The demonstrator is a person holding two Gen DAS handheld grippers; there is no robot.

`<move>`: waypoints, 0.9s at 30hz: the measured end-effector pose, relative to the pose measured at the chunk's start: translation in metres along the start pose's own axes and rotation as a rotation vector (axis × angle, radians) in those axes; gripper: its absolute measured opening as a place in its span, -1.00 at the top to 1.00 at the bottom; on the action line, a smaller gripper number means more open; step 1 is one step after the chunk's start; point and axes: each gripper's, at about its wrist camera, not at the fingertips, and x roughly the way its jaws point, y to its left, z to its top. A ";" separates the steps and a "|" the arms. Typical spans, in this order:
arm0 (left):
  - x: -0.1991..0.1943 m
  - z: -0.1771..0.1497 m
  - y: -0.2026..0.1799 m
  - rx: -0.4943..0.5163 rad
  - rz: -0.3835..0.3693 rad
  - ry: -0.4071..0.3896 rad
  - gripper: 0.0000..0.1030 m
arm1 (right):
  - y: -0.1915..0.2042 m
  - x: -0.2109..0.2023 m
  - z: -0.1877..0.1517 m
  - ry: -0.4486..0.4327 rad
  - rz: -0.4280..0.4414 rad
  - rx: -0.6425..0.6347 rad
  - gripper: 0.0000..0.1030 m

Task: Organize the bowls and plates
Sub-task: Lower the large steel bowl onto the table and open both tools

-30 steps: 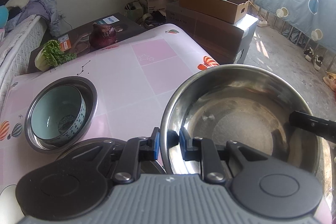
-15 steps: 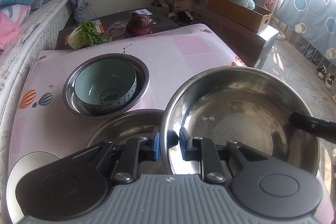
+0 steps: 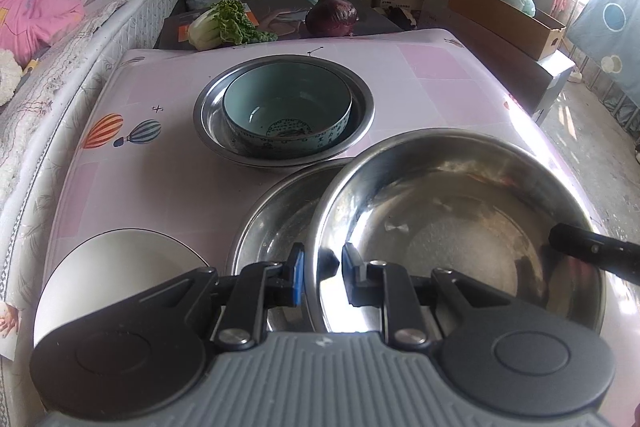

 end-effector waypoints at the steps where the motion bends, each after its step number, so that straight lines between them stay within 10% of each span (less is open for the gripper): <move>1: 0.003 0.000 0.001 0.000 0.003 0.006 0.60 | -0.001 0.002 -0.001 0.007 0.001 -0.001 0.76; 27: 0.017 -0.006 0.012 -0.001 0.030 0.064 0.52 | 0.020 0.030 0.003 0.067 -0.031 -0.169 0.71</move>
